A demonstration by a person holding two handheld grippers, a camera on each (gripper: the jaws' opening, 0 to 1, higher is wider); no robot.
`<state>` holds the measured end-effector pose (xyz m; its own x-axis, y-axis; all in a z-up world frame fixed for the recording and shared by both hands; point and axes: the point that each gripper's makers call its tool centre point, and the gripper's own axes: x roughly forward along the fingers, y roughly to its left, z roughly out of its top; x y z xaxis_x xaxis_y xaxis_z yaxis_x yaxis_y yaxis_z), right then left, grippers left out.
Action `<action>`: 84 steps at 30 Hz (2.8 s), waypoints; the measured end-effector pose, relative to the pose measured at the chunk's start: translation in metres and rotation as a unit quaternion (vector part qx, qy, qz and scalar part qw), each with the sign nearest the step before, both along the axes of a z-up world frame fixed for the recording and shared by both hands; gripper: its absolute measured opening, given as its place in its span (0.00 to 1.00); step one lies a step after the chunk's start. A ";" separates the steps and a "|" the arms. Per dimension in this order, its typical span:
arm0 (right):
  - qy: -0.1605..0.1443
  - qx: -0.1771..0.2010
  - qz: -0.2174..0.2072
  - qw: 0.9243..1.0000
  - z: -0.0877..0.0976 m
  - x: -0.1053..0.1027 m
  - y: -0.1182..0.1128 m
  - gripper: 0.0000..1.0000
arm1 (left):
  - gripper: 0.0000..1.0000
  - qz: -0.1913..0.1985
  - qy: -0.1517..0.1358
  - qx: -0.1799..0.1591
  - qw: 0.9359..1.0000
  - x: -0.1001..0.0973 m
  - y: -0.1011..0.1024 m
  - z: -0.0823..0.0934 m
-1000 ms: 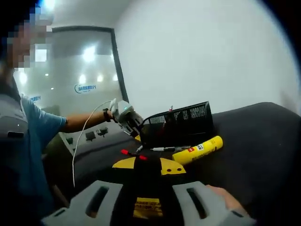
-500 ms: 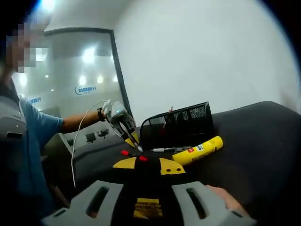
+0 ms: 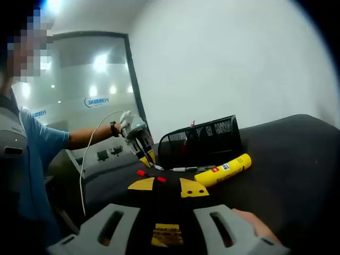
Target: Pick up pens and glue sticks and place them into the holder.
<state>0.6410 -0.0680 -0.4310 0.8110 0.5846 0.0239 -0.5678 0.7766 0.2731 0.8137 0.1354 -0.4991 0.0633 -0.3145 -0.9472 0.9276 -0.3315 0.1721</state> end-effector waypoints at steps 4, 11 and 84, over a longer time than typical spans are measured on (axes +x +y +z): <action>0.000 0.001 0.000 1.000 0.000 0.000 0.000 0.12 | 0.05 -0.003 -0.004 0.001 1.000 -0.005 0.003 0.003; -0.001 0.003 0.001 1.000 0.001 0.000 0.000 0.12 | 0.05 0.008 -0.008 -0.013 1.000 -0.012 0.005 0.016; -0.017 0.075 0.001 0.997 0.021 -0.005 -0.014 0.12 | 0.12 0.135 0.004 -0.211 0.968 -0.150 -0.086 0.024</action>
<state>0.6364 -0.0823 -0.4099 0.8066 0.5748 0.1379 -0.5808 0.7270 0.3662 0.6641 0.0495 -0.4754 0.1907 -0.6457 -0.7394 0.9724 0.0211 0.2323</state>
